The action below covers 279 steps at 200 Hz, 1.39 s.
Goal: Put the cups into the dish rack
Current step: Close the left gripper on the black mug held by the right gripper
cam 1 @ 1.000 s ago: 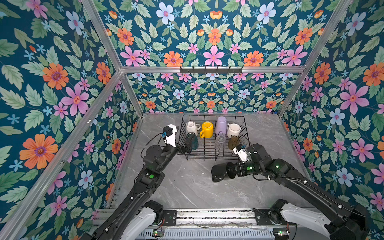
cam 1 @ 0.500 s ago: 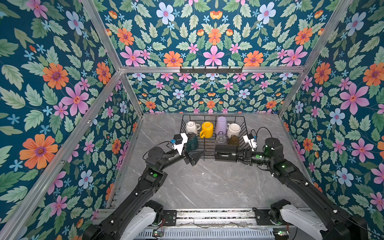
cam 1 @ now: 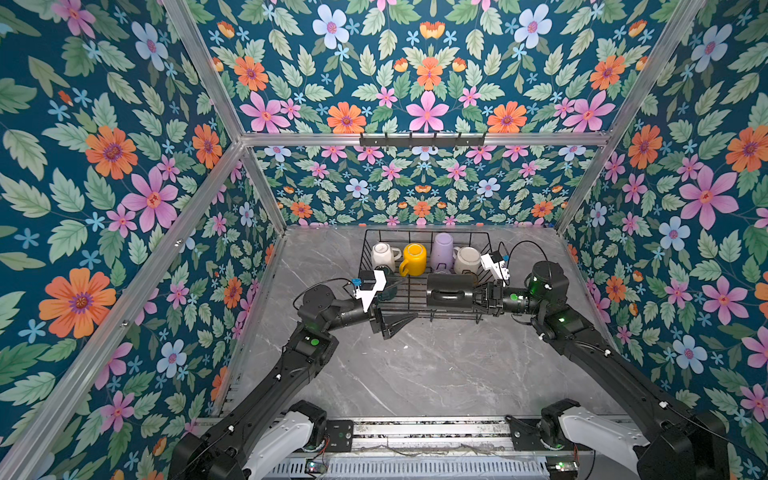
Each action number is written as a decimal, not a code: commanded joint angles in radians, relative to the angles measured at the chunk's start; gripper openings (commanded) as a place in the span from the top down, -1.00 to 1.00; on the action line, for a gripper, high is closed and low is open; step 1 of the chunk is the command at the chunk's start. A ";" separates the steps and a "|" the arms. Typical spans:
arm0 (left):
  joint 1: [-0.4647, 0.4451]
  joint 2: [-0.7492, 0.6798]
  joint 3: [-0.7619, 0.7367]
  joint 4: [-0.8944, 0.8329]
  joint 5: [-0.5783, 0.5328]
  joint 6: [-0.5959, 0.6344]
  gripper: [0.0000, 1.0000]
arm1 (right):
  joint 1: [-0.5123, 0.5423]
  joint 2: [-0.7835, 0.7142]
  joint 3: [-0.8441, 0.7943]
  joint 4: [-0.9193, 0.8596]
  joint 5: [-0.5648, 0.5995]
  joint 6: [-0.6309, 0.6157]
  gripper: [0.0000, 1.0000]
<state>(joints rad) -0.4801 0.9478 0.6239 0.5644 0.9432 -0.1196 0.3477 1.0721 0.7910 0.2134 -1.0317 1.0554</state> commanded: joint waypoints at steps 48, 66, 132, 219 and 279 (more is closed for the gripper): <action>0.000 0.000 0.010 0.005 0.039 0.017 -0.99 | 0.052 0.030 0.033 0.099 -0.032 0.001 1.00; -0.002 0.000 0.011 0.005 0.055 0.017 -0.99 | 0.054 0.041 0.045 0.097 -0.033 -0.005 1.00; -0.001 -0.003 0.013 -0.003 0.072 0.018 -0.99 | 0.093 0.091 0.083 0.096 -0.033 -0.027 1.00; -0.001 -0.002 0.019 -0.024 0.085 0.033 -0.99 | 0.156 0.156 0.121 0.135 -0.029 -0.028 1.00; -0.002 -0.007 0.020 -0.031 0.086 0.037 -0.99 | 0.196 0.204 0.137 0.209 -0.028 0.004 1.00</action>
<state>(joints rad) -0.4820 0.9466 0.6373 0.5220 1.0168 -0.0948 0.5323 1.2610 0.9192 0.2939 -1.0462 1.0302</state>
